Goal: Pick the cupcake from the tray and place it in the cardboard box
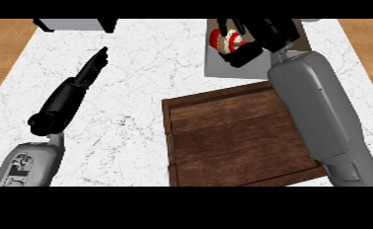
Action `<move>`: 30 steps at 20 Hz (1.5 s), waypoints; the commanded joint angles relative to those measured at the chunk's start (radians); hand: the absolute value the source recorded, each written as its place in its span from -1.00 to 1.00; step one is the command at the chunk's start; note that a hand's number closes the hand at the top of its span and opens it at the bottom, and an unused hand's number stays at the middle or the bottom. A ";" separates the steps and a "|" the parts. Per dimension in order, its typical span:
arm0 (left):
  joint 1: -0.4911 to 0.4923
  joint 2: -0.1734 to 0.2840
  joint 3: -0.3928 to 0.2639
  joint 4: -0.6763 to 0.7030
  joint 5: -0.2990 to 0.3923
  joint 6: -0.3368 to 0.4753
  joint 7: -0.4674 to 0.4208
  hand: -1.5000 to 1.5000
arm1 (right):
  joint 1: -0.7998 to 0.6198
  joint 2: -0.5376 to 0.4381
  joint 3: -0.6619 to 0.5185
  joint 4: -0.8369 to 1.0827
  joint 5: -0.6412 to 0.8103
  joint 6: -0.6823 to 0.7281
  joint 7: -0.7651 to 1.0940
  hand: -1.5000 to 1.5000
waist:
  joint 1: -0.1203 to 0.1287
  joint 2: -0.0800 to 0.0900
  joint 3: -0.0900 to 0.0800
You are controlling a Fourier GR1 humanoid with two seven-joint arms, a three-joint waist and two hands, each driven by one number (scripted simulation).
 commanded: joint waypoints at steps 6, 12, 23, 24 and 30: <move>0.019 -0.004 -0.006 -0.008 -0.003 -0.018 -0.033 0.00 | -0.144 -0.134 0.020 0.432 0.075 0.171 -0.133 1.00 | 0.021 0.008 -0.001; -0.060 -0.039 -0.028 0.042 -0.039 0.006 -0.012 0.00 | -0.280 -0.168 0.067 0.686 0.170 0.200 -0.238 1.00 | 0.036 0.020 0.000; -0.004 -0.003 0.010 -0.006 0.000 -0.041 -0.011 0.00 | -0.312 -0.188 -0.063 0.849 0.039 0.262 -0.617 -1.00 | 0.030 0.009 0.002; -0.056 -0.012 0.021 0.014 -0.002 -0.021 0.019 0.00 | -0.299 -0.149 -0.113 0.849 -0.014 0.240 -0.621 -1.00 | 0.024 0.013 0.003; -0.032 -0.015 0.014 0.008 -0.011 -0.019 -0.005 0.00 | -0.355 -0.141 -0.456 0.987 -0.354 0.405 -0.484 -1.00 | 0.023 0.011 0.002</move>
